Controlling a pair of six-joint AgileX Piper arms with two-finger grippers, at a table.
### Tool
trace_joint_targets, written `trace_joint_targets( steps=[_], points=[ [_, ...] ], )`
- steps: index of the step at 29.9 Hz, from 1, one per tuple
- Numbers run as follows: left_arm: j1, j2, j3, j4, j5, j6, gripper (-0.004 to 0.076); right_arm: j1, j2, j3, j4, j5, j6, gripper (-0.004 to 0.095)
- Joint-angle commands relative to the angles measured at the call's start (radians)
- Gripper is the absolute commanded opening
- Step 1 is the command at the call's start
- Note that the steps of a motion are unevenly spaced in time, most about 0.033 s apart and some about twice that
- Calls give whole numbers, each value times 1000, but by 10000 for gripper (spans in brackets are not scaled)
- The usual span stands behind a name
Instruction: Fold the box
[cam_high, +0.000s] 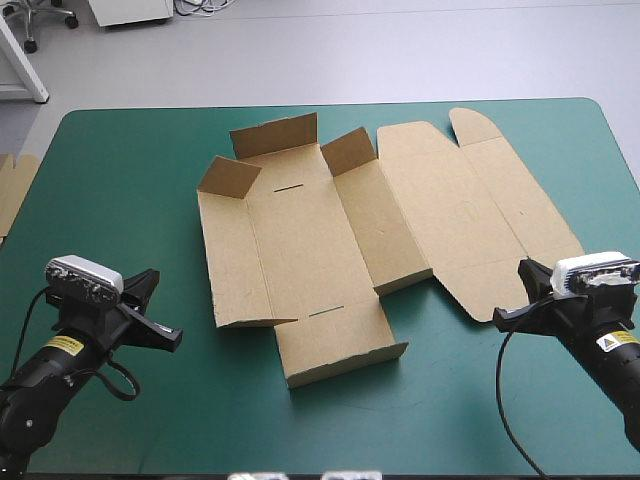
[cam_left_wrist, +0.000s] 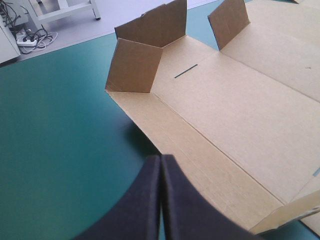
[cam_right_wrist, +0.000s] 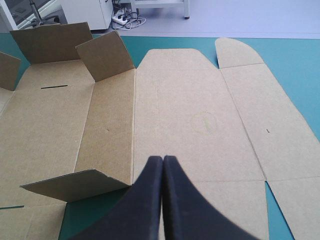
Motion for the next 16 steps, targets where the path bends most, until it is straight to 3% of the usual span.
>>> trace_joint_targets(
  steps=[1,4,11,16],
  points=[
    [-6,7,-34,3,-74,0,-10,4,0,-34,6,-38,-10,4],
    [-6,26,-34,16,-42,0,-10,4,-4,-37,-93,-33,10,5],
    [-6,29,-34,15,-32,-6,-10,40,0,-91,-512,66,238,5],
    [-6,36,-34,42,-12,-121,-10,95,0,-93,-609,143,401,5]
  ],
)
